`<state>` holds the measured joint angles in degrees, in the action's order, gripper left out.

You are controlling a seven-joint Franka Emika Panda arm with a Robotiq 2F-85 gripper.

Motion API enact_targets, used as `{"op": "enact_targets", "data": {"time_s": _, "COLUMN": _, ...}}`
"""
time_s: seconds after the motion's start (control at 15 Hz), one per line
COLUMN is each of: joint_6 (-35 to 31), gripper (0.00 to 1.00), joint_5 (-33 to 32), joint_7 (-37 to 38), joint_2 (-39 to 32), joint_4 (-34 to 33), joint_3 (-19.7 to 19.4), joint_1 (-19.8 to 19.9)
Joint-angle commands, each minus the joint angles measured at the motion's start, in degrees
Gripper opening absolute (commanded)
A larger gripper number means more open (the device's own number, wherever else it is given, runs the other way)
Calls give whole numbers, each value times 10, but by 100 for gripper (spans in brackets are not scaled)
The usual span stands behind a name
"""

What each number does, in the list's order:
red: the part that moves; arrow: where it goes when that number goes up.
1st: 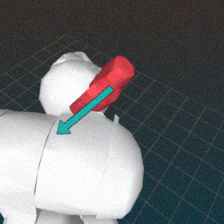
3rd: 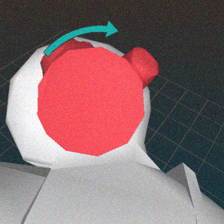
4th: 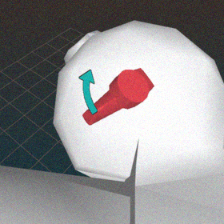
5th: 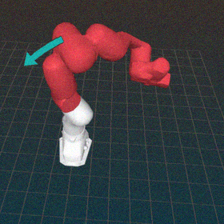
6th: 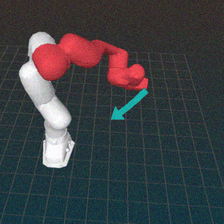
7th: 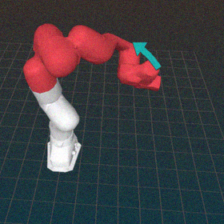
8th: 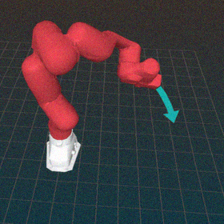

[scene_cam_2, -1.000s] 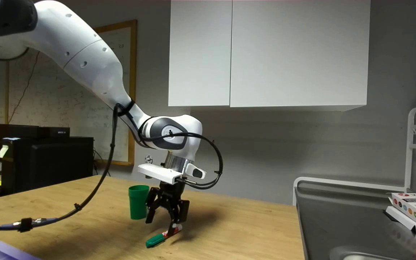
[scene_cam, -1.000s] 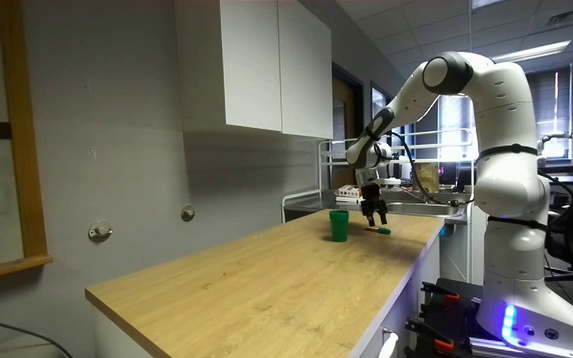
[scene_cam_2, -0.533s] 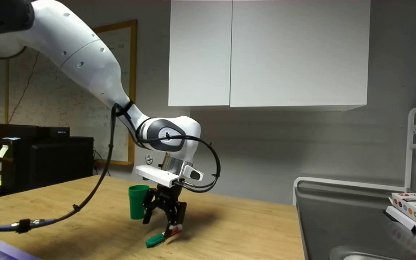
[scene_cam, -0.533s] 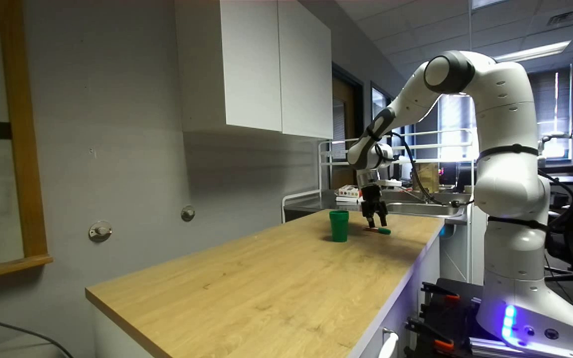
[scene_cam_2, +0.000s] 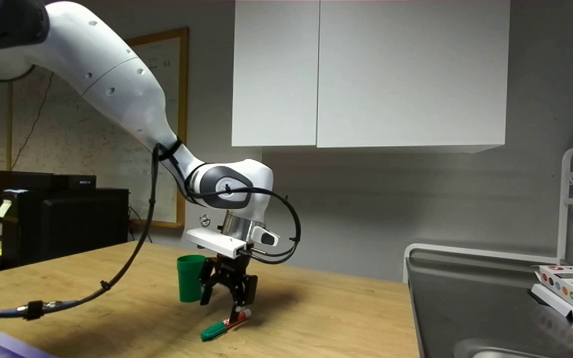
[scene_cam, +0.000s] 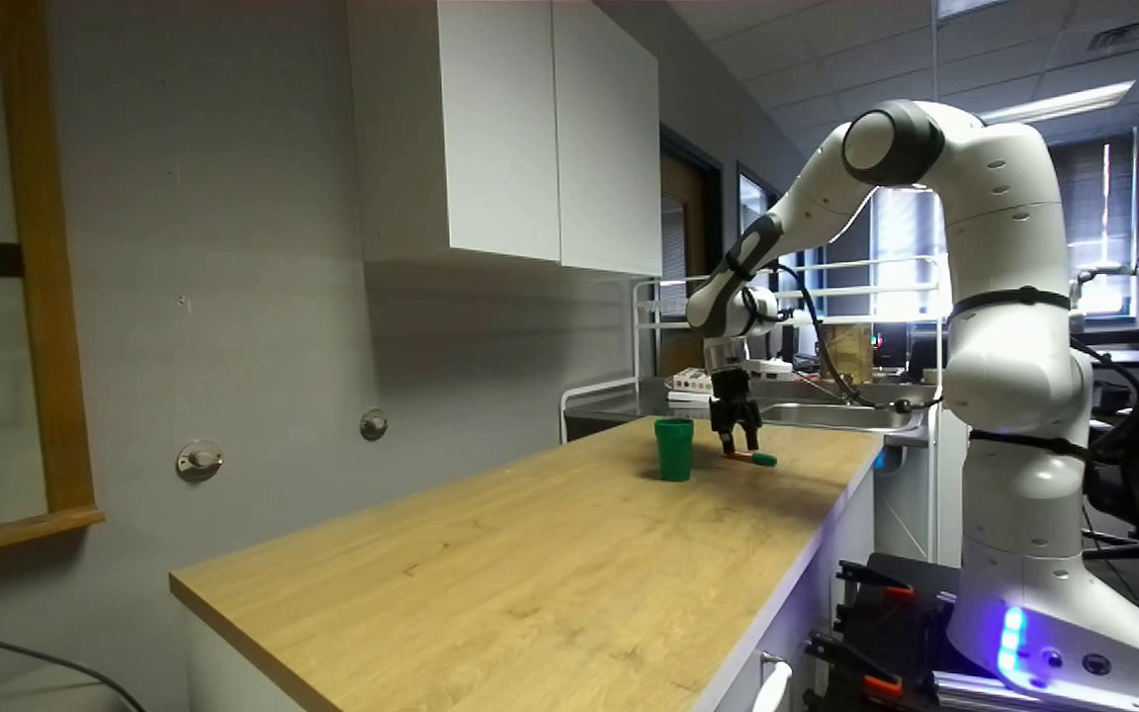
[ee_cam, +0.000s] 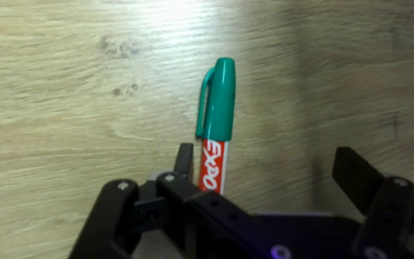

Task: Pick up the marker and put it in the cup

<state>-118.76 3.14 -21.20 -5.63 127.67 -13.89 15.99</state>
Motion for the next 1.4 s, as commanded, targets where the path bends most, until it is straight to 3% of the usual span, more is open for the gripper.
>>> {"op": "enact_targets", "data": {"time_s": 0.0, "joint_6": -37, "gripper": 100, "joint_5": 27, "joint_7": -3, "joint_2": 1, "joint_4": 16, "joint_3": 4, "joint_1": -1}}
{"op": "enact_targets", "data": {"time_s": 0.47, "joint_6": -62, "gripper": 100, "joint_5": 27, "joint_7": -3, "joint_2": 3, "joint_4": 38, "joint_3": 4, "joint_1": 1}}
{"op": "enact_targets", "data": {"time_s": 0.53, "joint_6": -65, "gripper": 75, "joint_5": 25, "joint_7": -3, "joint_2": 4, "joint_4": 41, "joint_3": 3, "joint_1": 1}}
{"op": "enact_targets", "data": {"time_s": 0.67, "joint_6": -69, "gripper": 68, "joint_5": 23, "joint_7": -3, "joint_2": 5, "joint_4": 43, "joint_3": 3, "joint_1": 1}}
{"op": "enact_targets", "data": {"time_s": 1.2, "joint_6": -64, "gripper": 7, "joint_5": 18, "joint_7": 1, "joint_2": 16, "joint_4": 40, "joint_3": 3, "joint_1": -2}}
{"op": "enact_targets", "data": {"time_s": 1.33, "joint_6": -62, "gripper": 10, "joint_5": 15, "joint_7": 8, "joint_2": 26, "joint_4": 40, "joint_3": 4, "joint_1": -4}}
